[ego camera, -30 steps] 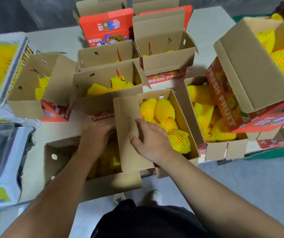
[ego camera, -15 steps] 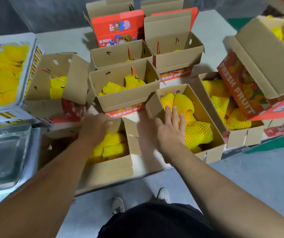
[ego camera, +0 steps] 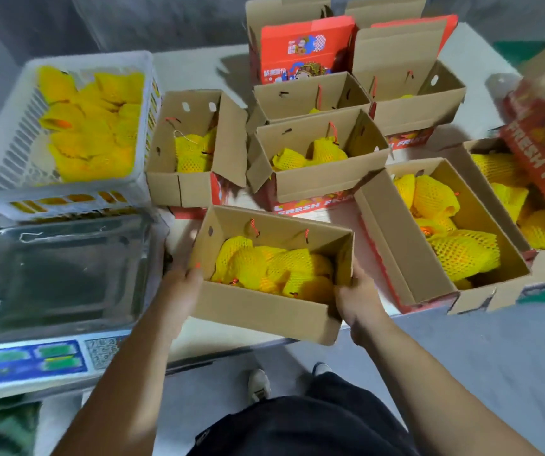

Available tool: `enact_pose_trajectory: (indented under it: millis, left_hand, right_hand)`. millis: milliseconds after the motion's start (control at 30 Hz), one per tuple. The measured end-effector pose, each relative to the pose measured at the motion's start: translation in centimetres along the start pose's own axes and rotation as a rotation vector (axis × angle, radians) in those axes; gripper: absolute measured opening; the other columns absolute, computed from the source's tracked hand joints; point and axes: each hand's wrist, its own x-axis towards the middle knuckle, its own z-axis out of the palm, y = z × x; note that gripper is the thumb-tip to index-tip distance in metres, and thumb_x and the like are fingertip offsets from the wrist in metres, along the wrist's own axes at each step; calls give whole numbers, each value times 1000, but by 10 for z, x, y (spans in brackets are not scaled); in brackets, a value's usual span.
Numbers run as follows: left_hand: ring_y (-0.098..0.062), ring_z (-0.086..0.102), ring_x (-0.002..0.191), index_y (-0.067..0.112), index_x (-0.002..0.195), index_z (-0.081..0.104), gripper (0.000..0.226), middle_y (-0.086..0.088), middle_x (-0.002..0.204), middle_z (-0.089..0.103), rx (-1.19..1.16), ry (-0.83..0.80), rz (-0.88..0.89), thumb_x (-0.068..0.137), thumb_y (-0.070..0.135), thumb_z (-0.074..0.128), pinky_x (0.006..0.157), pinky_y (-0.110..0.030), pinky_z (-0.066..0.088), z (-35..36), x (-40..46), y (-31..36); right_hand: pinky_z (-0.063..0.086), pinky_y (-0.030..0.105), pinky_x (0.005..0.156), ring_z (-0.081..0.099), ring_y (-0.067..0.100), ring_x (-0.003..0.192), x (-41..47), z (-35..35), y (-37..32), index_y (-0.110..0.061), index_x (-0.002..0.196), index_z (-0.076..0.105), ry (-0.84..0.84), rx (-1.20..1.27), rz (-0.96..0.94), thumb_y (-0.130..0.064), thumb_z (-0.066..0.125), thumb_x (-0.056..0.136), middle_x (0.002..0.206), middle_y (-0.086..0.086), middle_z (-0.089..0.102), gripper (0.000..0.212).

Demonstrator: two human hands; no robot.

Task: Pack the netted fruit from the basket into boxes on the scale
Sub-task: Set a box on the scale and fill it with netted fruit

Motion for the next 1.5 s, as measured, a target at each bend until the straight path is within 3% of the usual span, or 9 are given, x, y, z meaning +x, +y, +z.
enact_pose_trajectory:
  millis: [200,367,533,733,833,1033,1233,1367,1500]
  left_hand:
    - [-38,67,89,2,102,71,28,-27,101,71,-173,-139,-118,106,24,55,75,-35,38,-30,-30,-2]
    - [-24,54,66,-2,86,68,32,-11,65,59,-238,-56,-133,102,25,65,64,-33,35,-70,-82,6]
    - [-38,68,93,19,90,81,20,-17,93,75,-418,84,-2,101,26,66,89,-52,53,-133,-109,9]
    - [-17,76,74,45,87,83,32,2,83,81,-552,278,104,94,16,72,70,-31,63,-221,-103,-35]
    - [-25,76,76,43,90,83,20,3,81,81,-515,348,120,85,26,74,81,-45,62,-270,-75,-73]
    - [-1,65,65,54,74,78,40,16,71,75,-403,344,156,88,18,71,71,-33,50,-357,3,-129]
    - [-22,52,74,2,84,70,18,-20,76,64,-330,125,118,83,12,56,70,-39,40,-368,45,-171]
    - [-21,73,100,32,113,75,33,2,102,79,-276,-34,228,98,31,46,91,-44,55,-376,36,-196]
    - [-2,71,104,41,119,71,36,15,112,78,-273,-20,360,102,26,44,86,-32,53,-367,6,-214]
  right_hand:
    - [58,17,62,76,8,87,-5,-16,-36,-50,107,75,-71,-46,-127,3,50,99,98,-14,79,58]
    - [54,15,63,69,-10,78,-6,-24,-91,-62,96,73,-164,-171,-267,13,49,92,89,-27,76,78]
    - [47,10,51,64,-7,61,-32,0,-149,-49,91,76,-199,-217,-380,0,55,96,73,-19,74,54]
    - [54,20,51,68,1,60,-72,87,-193,-35,103,74,-228,-91,-445,2,49,96,82,-11,78,45]
    - [57,19,57,70,2,70,-87,154,-194,-34,117,70,-282,-62,-429,6,43,98,83,-16,77,53]
    - [59,24,73,74,7,84,-109,282,-173,-30,120,71,-250,47,-288,-5,47,93,92,-13,79,44]
    - [61,33,82,74,13,90,-118,346,-152,-34,115,74,-1,172,-192,-14,53,88,99,-10,79,40]
    - [54,40,106,65,16,120,-131,361,-139,-24,144,59,126,216,-166,-20,56,97,134,1,68,47]
    - [44,22,109,55,-8,121,-169,360,-121,-20,152,46,202,157,-372,-24,57,99,142,-7,55,55]
